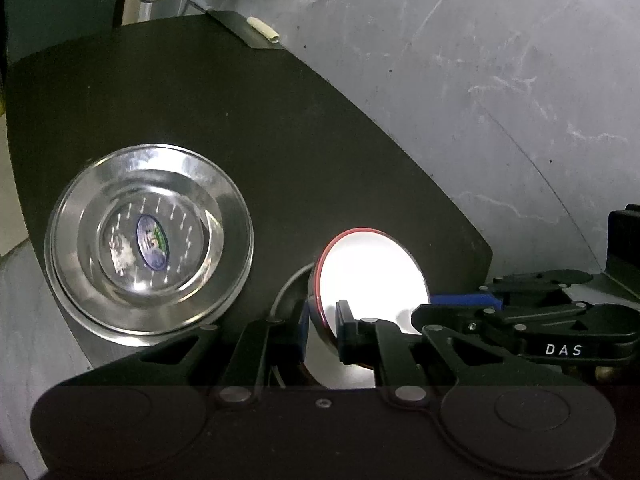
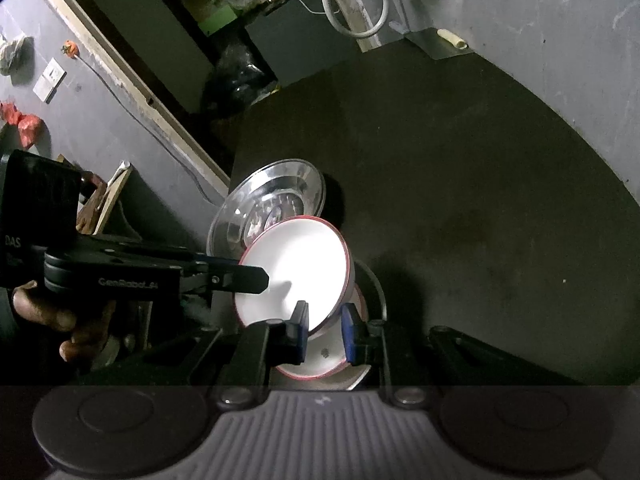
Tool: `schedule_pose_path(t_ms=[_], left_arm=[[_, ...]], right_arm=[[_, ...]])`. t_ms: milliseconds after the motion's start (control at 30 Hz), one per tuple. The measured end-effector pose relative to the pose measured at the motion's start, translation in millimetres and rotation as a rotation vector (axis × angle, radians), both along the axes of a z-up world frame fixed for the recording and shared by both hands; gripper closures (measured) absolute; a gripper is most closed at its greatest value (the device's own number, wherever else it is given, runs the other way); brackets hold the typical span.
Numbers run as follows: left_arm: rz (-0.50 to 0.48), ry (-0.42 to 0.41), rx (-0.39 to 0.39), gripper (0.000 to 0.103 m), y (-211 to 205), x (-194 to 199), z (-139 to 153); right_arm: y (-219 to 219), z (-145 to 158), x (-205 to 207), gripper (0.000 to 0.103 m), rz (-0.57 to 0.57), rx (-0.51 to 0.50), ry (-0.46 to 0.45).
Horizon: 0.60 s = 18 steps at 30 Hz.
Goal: Organize plates and bowls
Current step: 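Carry the second white bowl with both grippers over the basin, then lower the second white bowl onto the first and open both grippers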
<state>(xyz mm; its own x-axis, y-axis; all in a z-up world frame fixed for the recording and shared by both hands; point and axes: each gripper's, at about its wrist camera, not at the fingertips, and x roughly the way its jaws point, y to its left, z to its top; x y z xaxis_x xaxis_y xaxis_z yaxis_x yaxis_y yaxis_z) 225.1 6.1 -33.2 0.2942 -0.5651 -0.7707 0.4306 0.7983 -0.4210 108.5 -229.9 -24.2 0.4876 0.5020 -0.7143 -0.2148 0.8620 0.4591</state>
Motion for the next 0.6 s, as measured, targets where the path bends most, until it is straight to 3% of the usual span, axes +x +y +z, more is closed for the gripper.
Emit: schedule_pose_path(t_ms=[600], left_arm=[[-0.015, 0.049, 0.04, 0.086, -3.3, -14.6, -9.0]], right_arm=[[2.3, -9.9, -2.1, 0.081, 0.021, -0.016, 0.044]])
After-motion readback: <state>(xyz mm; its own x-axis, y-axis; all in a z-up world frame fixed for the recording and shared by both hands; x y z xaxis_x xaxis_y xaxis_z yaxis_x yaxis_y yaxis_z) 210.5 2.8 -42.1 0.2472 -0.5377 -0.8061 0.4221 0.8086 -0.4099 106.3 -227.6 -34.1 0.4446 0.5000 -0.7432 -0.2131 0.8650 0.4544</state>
